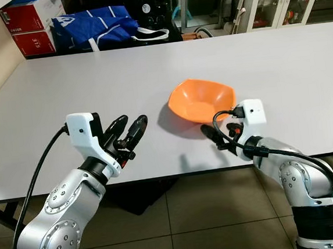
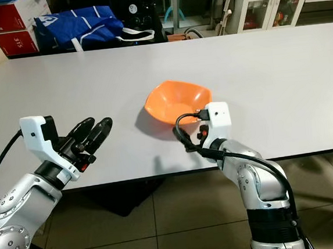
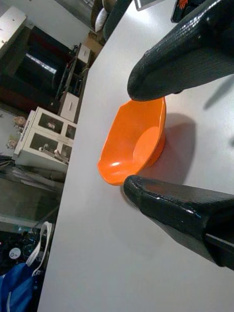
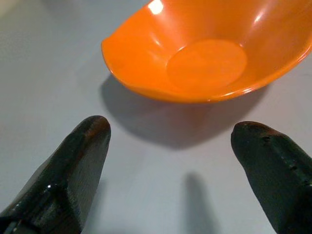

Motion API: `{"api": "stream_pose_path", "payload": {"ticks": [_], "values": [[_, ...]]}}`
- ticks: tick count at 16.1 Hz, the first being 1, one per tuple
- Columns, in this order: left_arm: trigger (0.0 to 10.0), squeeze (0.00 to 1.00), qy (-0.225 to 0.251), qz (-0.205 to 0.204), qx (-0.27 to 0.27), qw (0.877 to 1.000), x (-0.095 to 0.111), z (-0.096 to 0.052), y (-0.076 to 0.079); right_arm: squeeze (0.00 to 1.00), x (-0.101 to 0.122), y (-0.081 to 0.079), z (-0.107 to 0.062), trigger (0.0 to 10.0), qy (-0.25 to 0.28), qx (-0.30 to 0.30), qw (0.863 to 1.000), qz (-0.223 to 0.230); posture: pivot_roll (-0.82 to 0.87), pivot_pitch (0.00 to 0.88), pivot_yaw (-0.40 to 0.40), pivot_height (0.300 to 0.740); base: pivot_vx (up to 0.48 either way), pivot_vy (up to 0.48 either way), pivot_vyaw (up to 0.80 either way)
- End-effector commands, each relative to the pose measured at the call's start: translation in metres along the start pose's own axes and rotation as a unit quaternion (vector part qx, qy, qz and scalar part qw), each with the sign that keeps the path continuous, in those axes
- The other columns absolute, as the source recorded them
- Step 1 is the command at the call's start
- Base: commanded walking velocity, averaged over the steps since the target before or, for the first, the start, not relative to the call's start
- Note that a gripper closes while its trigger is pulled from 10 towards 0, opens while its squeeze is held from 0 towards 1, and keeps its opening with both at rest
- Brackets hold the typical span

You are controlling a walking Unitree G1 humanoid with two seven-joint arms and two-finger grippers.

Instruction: Setting the table

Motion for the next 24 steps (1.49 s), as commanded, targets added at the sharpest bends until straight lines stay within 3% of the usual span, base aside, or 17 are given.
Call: {"api": "stream_pose_path", "payload": {"ticks": [1,5,15,20,24], "values": [[10.0,0.0,0.0,0.004,-0.007,1.0,0.002,0.0,0.004,0.0,0.001,0.0,0.003,10.0,-0.001,0.002,1.0,0.001,-0.12,0.0,0.039,0.74,0.0,0.0,0.0],[10.0,0.0,0.003,0.006,-0.008,1.0,0.004,0.001,0.005,0.0,0.0,0.002,0.017,10.0,-0.009,0.002,1.0,-0.006,-0.11,0.0,0.036,0.74,0.0,0.0,0.0],[10.0,0.0,0.001,0.001,-0.003,1.0,0.003,-0.002,0.005,0.0,-0.009,0.046,0.031,10.0,-0.026,-0.078,0.995,-0.057,-0.09,0.005,0.032,0.74,0.0,0.0,0.0],[10.0,0.0,0.0,0.002,-0.003,1.0,0.003,-0.002,0.005,0.0,-0.001,0.044,0.035,10.0,-0.006,-0.082,0.995,-0.064,-0.09,0.006,0.035,0.74,0.0,0.0,0.0],[10.0,0.0,-0.001,0.002,-0.004,1.0,0.003,-0.001,0.005,0.0,0.014,0.047,0.048,10.0,0.016,-0.09,0.993,-0.078,-0.09,0.007,0.039,0.74,0.0,0.0,0.0]]}}
Point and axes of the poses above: a point about 5 cm out from each wrist's last joint towards the gripper, its own z axis pointing out of the wrist towards the gripper, its own x axis along the axis of the wrist's last joint, y = z × x, the point moved 1 cm from there along z, pointing out of the wrist towards the gripper, and after that the axes turned 3 degrees about z, right-handed, at the moved point
